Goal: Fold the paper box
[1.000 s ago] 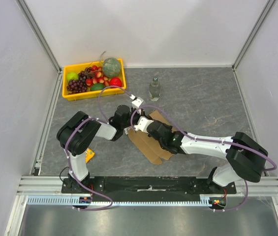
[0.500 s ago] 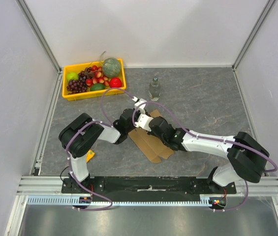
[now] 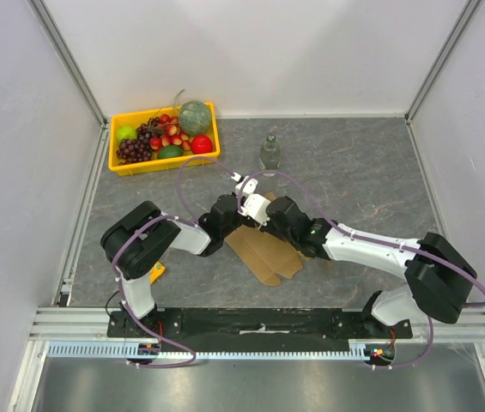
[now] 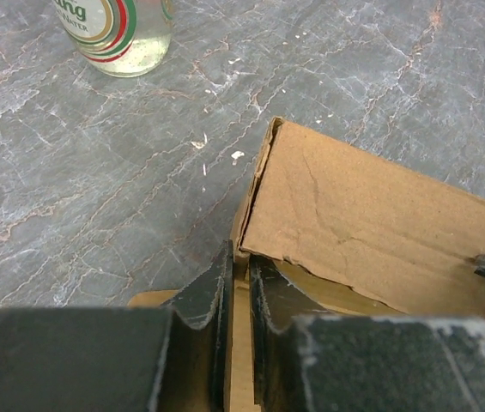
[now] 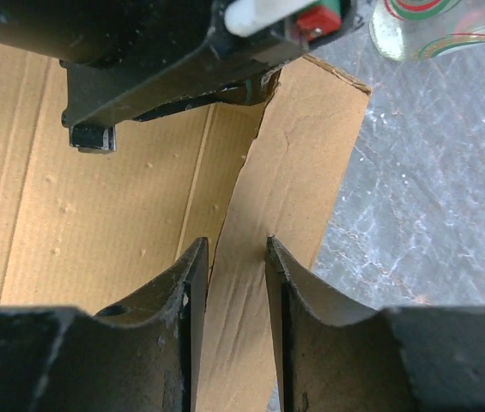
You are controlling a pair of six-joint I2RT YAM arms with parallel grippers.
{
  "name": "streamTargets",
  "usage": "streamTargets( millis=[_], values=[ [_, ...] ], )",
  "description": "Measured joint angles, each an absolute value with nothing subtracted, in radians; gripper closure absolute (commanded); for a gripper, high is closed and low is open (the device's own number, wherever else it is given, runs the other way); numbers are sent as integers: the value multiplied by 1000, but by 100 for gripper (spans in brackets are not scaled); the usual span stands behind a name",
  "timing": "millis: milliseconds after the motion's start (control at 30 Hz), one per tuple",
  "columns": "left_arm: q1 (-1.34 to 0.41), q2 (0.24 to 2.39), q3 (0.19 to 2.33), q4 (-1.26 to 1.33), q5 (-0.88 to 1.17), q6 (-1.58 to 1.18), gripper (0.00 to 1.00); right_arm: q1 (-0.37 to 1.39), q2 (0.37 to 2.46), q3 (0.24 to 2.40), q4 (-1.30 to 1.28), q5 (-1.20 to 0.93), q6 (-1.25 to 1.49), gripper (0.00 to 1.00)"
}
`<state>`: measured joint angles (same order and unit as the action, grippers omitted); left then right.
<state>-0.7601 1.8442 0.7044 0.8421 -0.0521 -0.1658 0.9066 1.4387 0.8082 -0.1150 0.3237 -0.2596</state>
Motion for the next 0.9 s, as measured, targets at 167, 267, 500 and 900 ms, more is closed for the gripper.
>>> streamTargets(
  millis=[167,267,500,900],
  values=[
    [-764,1836,682,865,-49,-165,83,880,1412,824,-167,223,-206,53],
    [-767,1836,680,869,-46,-165,76,867,1387,828,-199,148,-168,50],
    [-770,1836,680,869,-42,-165,64,791,1338,853,-213,96,-65,49],
    [-770,1836,680,869,-20,-165,60,714,1335,897,-179,222,72,46]
  ],
)
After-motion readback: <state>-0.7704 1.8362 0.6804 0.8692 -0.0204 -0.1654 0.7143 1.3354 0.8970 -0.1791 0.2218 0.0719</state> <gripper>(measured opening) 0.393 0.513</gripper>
